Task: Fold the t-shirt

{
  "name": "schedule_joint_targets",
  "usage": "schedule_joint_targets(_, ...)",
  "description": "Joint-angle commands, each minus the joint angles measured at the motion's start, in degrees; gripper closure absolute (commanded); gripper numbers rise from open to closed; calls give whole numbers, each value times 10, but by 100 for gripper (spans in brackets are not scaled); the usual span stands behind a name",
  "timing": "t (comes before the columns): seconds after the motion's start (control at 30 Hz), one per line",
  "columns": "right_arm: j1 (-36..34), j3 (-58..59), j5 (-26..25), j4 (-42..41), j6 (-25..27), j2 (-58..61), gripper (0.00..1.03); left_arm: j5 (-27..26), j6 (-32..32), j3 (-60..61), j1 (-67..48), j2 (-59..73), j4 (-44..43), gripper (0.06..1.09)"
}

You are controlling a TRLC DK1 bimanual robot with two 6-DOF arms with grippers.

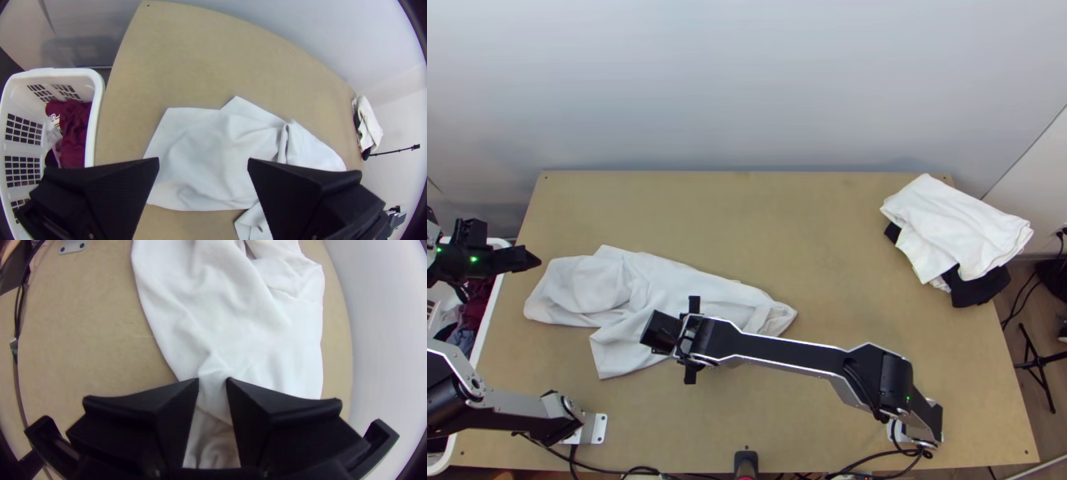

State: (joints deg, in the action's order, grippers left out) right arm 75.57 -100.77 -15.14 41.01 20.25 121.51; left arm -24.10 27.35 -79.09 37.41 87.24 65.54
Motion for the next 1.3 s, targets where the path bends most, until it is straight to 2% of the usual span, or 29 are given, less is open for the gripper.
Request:
schedule_joint_targets(0.0,-2,4,-3,-30,32,3,93,-3,10,3,14,6,0,12)
schedule_joint_targets(0.03,-3,3,-3,-34,39,3,98,-3,11,3,14,7,0,12)
schedule_joint_targets(0.07,-4,1,-3,-34,42,1,100,-3,12,3,15,7,0,12)
schedule_joint_targets(0.43,-59,19,-3,-14,36,-126,100,-7,16,11,9,6,1,12)
schedule_joint_targets(0.77,-174,37,0,74,33,-268,100,-6,21,21,-26,2,4,12)
schedule_joint_targets(0.9,-247,38,12,108,10,-315,100,-5,20,18,-44,4,4,12)
schedule_joint_targets(1.03,-347,47,63,138,-36,-350,100,-2,17,19,-64,8,4,12)
schedule_joint_targets(1.17,-442,61,160,181,-88,-385,100,2,18,18,-78,8,4,12)
schedule_joint_targets(1.27,-494,107,239,224,-108,-407,100,3,18,19,-92,11,5,12)
